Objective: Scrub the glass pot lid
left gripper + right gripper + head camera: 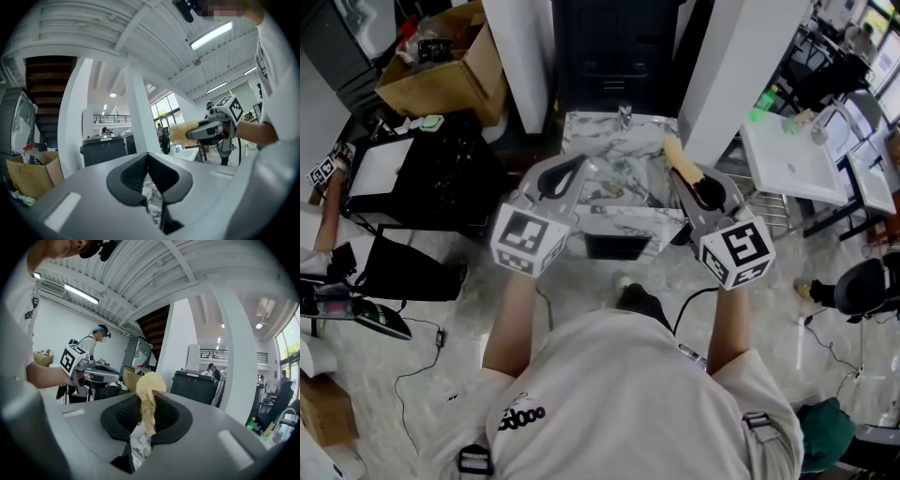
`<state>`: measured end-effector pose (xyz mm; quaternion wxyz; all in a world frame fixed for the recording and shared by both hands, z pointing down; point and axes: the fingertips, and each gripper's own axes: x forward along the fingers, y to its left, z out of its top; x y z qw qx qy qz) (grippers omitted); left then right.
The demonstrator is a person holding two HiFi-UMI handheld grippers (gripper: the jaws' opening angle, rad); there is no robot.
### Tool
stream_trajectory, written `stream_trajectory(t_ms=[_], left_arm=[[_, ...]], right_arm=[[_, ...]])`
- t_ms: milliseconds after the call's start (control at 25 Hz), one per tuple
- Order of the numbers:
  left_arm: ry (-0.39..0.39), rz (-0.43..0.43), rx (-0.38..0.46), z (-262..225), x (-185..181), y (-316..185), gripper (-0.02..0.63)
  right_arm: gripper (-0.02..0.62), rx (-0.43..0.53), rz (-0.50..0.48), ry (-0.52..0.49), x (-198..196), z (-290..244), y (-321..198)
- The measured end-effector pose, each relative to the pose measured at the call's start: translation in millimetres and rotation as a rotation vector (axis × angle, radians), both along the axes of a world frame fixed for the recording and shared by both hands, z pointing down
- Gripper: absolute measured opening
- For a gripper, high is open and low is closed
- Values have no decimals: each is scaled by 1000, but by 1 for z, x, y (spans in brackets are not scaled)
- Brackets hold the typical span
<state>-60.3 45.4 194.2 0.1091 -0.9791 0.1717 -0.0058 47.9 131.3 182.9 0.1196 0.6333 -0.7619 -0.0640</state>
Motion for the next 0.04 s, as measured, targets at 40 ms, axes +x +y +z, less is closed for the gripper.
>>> stream_trajectory(t_ms=[40], left_arm=[[0, 0, 2, 0, 1, 0, 11]], right_arm=[[46, 3, -3, -3, 0, -1, 0]])
